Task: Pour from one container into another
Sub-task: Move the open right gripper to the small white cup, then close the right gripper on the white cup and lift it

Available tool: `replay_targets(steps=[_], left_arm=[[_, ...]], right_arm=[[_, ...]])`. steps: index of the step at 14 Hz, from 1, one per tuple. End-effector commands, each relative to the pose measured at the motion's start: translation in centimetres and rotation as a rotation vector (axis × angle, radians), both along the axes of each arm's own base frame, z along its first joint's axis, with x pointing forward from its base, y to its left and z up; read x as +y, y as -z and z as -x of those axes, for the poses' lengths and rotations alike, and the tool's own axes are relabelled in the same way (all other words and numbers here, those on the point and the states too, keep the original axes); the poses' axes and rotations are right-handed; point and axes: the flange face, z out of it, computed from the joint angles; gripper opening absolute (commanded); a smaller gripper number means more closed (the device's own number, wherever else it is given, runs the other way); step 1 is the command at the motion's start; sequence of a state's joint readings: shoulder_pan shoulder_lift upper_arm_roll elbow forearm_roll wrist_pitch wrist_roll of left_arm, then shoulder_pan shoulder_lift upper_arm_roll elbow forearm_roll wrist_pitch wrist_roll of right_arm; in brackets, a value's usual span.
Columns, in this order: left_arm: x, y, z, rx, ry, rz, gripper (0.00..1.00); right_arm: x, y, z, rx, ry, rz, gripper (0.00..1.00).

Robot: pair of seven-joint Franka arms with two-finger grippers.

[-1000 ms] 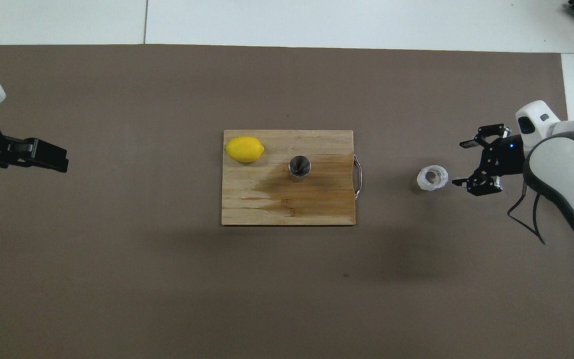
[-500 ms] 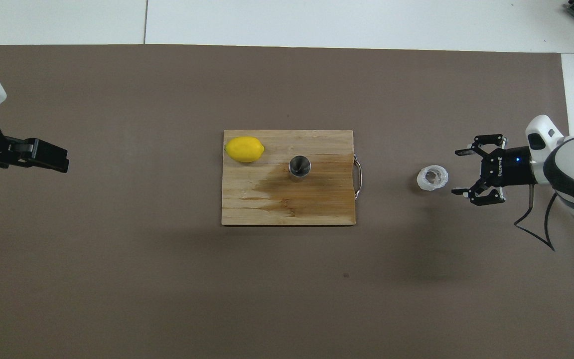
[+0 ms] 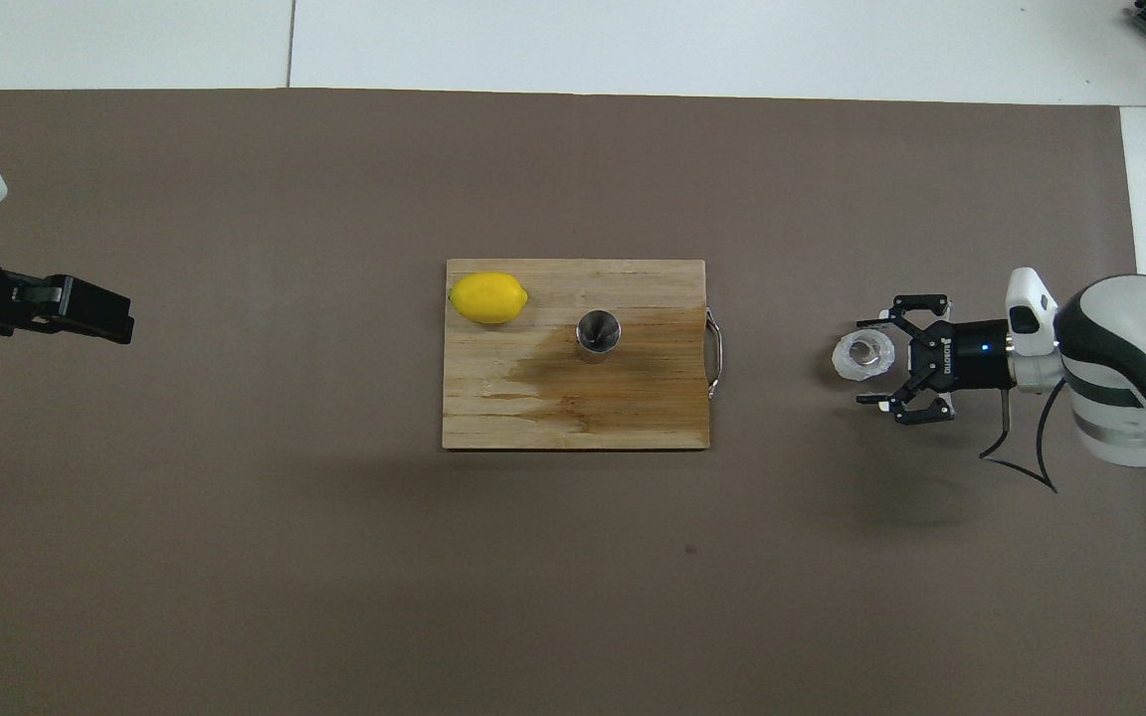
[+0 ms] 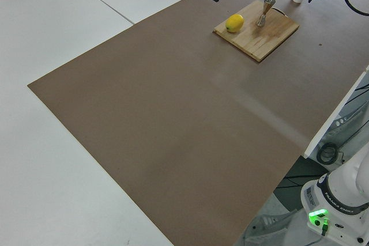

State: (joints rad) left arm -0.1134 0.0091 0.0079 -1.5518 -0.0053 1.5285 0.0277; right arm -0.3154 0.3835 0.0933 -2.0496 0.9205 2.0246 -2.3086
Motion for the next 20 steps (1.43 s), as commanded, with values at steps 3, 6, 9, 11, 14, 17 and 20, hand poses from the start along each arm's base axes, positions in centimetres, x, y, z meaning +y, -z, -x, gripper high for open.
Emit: replay_targets(steps=[3, 6, 9, 11, 14, 17, 20], left_arm=[[0.3, -0.1, 0.9, -0.001, 0.002, -0.011, 1.00], [0.3, -0.1, 0.9, 0.000, 0.002, -0.011, 1.00], [0.3, -0.1, 0.9, -0.001, 0.002, -0.011, 1.00], [0.3, -0.1, 0.9, 0.000, 0.002, -0.011, 1.00], [0.3, -0.1, 0.9, -0.001, 0.002, -0.011, 1.00], [0.3, -0.1, 0.9, -0.001, 0.002, -0.011, 1.00], [0.3, -0.1, 0.9, -0.001, 0.002, -0.011, 1.00]], right_arm=[[-0.2, 0.0, -0.4, -0.047, -0.008, -0.011, 1.00], [0.4, 0.0, -0.5, -0.052, -0.021, -0.009, 1.00], [0.6, 0.1, -0.7, -0.057, -0.018, 0.005, 0.65], [0.5, 0.1, -0.9, -0.066, -0.011, 0.017, 0.33], [0.9, -0.8, -1.7, -0.083, -0.016, 0.015, 0.10], [2.6, -3.1, -3.4, -0.062, 0.011, 0.018, 0.10], [7.2, -6.8, -4.2, -0.013, 0.039, 0.040, 0.10]])
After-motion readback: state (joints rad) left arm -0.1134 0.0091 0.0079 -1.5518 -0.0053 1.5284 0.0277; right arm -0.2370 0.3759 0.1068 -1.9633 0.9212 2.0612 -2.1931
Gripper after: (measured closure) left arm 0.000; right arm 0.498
